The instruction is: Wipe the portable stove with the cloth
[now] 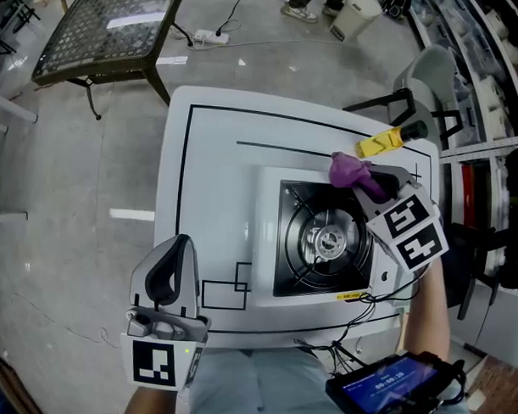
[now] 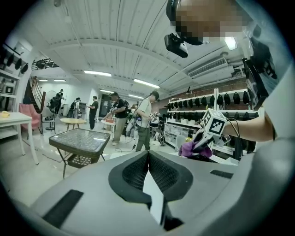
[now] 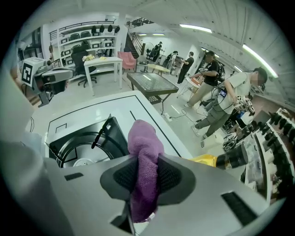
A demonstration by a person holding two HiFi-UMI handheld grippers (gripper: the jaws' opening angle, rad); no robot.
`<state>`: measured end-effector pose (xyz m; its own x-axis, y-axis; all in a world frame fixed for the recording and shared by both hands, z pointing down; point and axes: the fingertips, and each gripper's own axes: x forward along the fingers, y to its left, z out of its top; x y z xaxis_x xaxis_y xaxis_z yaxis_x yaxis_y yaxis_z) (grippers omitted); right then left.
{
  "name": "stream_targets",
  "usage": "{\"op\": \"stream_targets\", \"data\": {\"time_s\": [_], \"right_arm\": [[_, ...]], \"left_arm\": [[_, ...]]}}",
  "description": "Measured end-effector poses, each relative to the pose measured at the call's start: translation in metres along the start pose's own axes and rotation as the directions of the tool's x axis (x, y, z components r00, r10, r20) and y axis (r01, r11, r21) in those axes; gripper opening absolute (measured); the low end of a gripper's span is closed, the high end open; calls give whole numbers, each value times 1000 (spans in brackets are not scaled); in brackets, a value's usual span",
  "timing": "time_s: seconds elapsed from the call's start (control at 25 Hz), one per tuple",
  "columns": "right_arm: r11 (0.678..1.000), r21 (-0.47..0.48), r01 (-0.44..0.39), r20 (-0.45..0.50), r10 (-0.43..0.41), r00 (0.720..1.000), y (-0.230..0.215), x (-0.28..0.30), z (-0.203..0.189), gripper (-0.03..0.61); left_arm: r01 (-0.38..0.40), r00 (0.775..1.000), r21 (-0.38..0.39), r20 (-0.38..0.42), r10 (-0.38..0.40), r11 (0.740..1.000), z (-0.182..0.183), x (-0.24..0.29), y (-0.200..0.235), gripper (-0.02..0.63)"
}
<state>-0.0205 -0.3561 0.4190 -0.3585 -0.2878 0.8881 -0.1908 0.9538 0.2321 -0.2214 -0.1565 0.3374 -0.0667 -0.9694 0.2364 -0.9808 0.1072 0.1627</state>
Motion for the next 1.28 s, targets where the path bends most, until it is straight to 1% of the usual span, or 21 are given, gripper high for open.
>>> {"op": "stream_targets", "data": {"time_s": [0.08,0.2,0.4,0.76,0.8,0.92,0.96,1.2,1.28], "right_arm": [[1000,-11,-3,1,3,1000,7,3,7,110],[1000,-22,-10,4,10,1000,13,6,16,110],[999,-43,-23,5,23,1000,20,10,32,110],[996,-85,-40,15,42,999,56,23,68,110],[995,-90,-44,15,46,999,60,25,72,110],[993,-103,-57,12,59,998,71,30,84,110],[992,-108,-62,11,63,998,75,32,87,110],[987,-145,-64,15,67,998,94,36,112,110],[985,-156,-71,18,75,997,100,35,120,110]], "left_arm": [[-12,1000,1,2,12,1000,-3,-8,8,18],[-37,999,10,-20,37,999,-9,-16,18,18],[-27,999,-28,35,28,999,5,-19,24,18],[-67,996,-41,50,69,997,-3,-47,61,18],[-79,996,-46,44,81,996,-6,-51,67,18],[-127,992,-62,-26,125,990,-22,-66,85,18],[-136,990,-64,-34,134,989,-24,-70,89,18],[-169,986,-80,-23,167,982,-25,-90,109,18],[-170,985,-82,10,172,982,-18,-94,114,18]]}}
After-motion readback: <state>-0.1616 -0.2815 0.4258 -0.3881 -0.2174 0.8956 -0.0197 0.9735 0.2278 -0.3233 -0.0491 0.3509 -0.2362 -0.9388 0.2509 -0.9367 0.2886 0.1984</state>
